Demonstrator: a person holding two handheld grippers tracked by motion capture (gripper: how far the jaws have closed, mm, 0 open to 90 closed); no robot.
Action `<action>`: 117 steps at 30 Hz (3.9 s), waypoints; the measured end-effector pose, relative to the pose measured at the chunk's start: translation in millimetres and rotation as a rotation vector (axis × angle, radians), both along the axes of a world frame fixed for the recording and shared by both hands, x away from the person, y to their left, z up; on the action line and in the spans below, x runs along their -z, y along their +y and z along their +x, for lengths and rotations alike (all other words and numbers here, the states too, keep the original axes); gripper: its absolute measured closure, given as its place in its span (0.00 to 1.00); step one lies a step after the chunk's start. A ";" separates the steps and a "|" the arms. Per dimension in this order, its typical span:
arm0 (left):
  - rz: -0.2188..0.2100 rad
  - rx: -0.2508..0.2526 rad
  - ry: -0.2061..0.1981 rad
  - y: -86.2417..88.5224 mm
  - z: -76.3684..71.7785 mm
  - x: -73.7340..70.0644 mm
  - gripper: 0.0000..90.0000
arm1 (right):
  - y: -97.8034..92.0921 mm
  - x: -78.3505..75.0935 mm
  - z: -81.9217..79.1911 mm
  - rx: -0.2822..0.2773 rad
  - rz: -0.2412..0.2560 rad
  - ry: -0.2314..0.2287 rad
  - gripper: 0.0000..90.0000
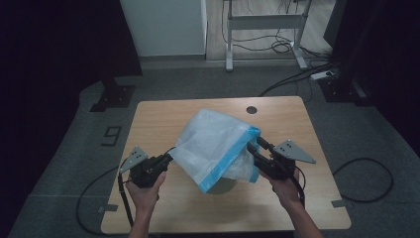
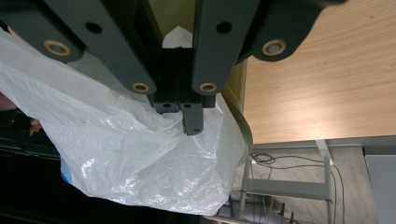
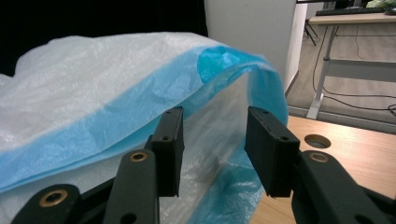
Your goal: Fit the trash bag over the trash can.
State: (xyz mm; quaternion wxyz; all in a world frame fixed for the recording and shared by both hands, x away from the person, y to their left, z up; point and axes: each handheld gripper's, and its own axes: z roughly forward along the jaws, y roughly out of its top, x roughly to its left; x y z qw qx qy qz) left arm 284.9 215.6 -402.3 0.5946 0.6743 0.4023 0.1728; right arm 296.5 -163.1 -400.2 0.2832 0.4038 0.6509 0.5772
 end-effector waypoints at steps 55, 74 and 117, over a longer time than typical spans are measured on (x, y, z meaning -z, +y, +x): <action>0.050 0.164 -0.076 8.1 -24.0 -37.9 0.37 | -15.6 -54.4 6.6 0.047 -0.012 -0.086 0.99; 0.189 0.195 -0.030 -33.3 8.8 -51.8 0.40 | 5.3 -45.6 7.6 -0.011 -0.021 -0.087 0.99; 0.166 0.162 -0.062 -42.4 26.5 -53.8 1.00 | 6.6 -40.0 6.1 -0.021 -0.003 -0.094 0.99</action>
